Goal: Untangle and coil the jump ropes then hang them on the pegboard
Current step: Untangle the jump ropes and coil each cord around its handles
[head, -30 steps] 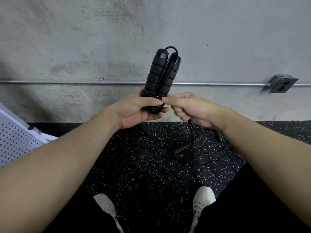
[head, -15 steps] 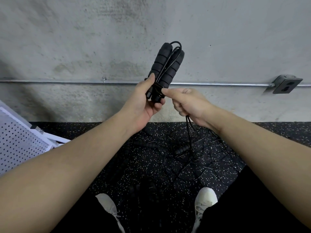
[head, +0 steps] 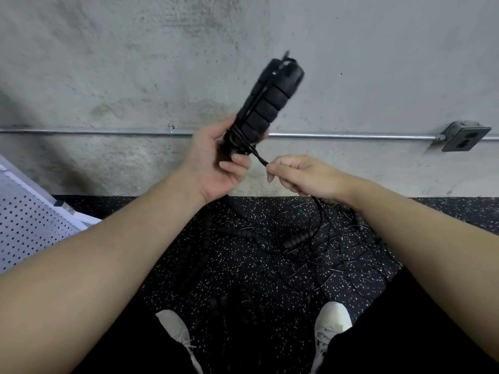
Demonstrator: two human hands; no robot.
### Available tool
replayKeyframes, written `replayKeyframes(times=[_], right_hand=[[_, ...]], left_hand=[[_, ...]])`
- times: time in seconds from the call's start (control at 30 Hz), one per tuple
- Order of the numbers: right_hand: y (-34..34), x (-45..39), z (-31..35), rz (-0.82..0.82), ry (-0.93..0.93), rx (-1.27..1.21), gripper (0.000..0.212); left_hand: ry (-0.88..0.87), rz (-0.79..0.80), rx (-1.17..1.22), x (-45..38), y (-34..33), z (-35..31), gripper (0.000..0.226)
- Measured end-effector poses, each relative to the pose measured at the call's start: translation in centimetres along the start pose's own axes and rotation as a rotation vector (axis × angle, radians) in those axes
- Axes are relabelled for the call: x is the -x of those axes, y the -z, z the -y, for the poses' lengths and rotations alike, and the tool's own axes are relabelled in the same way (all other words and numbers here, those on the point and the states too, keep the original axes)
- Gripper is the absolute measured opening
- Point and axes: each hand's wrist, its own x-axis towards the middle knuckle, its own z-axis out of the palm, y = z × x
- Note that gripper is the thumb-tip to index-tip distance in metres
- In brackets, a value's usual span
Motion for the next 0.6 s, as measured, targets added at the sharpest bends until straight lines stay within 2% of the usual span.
replayKeyframes(times=[0.07, 0.17, 0.27, 0.33, 0.4, 0.53, 0.6], right_hand=[[0.3, -0.1, 0.0, -0.013, -0.032, 0.017, 0.031], [1.2, 0.2, -0.2, -0.044, -0.044, 0.08, 0.03], [2.8, 0.9, -2.3, -0.133, -0.088, 0.117, 0.006], [3.0, 0.9, -2.8, -0.127, -0.229, 0.183, 0.025], [2.9, 0.4, -2.5, -0.088, -0.223, 0.174, 0.01], [2.6, 0.3, -0.9, -0.101, -0.147, 0.126, 0.015], [2.8, 0.4, -0.9, -0.131, -0.131, 0.109, 0.013]], left_hand=[[0.072, 0.029, -0.101, 0.1, -0.2, 0.4, 0.042], [0.18, 0.029, -0.283, 0.1, -0.2, 0.6, 0.034], [0.276, 0.077, -0.497, 0.4, -0.5, 1.0, 0.03], [0.325, 0.104, -0.689, 0.5, -0.9, 1.7, 0.034], [0.327, 0.125, -0.892, 0.4, -0.9, 2.3, 0.035], [0.266, 0.148, -1.059, -0.2, -0.8, 2.9, 0.025], [0.209, 0.105, -1.139, -0.5, -0.8, 3.0, 0.032]])
